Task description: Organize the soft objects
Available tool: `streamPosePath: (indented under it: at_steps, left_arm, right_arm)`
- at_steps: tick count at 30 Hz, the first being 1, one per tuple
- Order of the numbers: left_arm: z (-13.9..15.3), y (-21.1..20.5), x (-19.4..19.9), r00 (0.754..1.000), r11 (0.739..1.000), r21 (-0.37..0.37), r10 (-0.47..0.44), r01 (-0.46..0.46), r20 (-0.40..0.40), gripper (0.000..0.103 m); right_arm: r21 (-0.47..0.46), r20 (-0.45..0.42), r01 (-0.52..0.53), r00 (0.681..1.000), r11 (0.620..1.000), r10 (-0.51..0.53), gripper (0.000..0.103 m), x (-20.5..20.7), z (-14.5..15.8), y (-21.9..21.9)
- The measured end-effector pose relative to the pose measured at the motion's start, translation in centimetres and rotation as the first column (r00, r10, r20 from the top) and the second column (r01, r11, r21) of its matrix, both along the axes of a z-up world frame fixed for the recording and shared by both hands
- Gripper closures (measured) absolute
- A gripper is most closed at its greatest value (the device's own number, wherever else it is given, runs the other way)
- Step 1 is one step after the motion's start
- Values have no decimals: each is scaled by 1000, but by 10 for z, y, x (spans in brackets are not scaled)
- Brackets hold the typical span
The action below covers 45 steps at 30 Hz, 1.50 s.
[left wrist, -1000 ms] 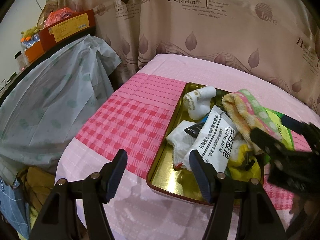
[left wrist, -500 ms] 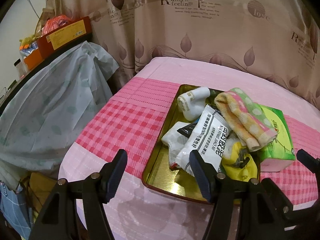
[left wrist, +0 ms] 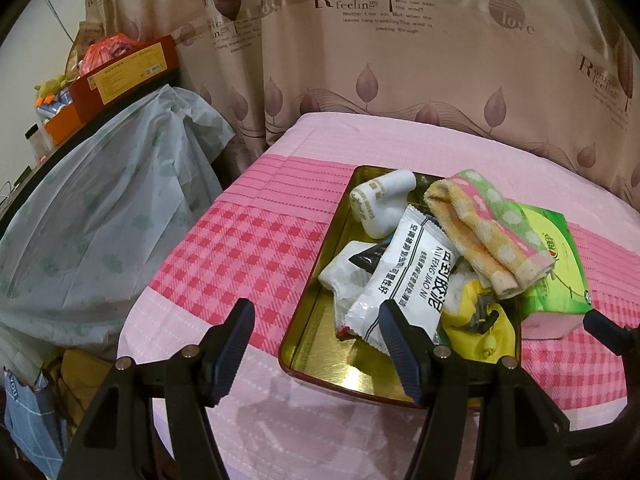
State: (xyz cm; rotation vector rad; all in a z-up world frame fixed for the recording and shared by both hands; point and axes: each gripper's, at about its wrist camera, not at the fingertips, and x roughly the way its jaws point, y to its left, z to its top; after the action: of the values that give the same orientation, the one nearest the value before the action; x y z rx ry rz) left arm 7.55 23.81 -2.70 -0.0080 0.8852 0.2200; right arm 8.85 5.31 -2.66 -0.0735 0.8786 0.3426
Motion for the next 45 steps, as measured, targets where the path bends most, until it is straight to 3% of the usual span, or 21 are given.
streamPosePath:
  at_steps: [45]
  left_arm:
    - [-1,-3,2,1000,1000,3,-4,4,-6,37]
  right_arm:
    - [-4,-30,-21,999,1000,21,1,-3,-6,8]
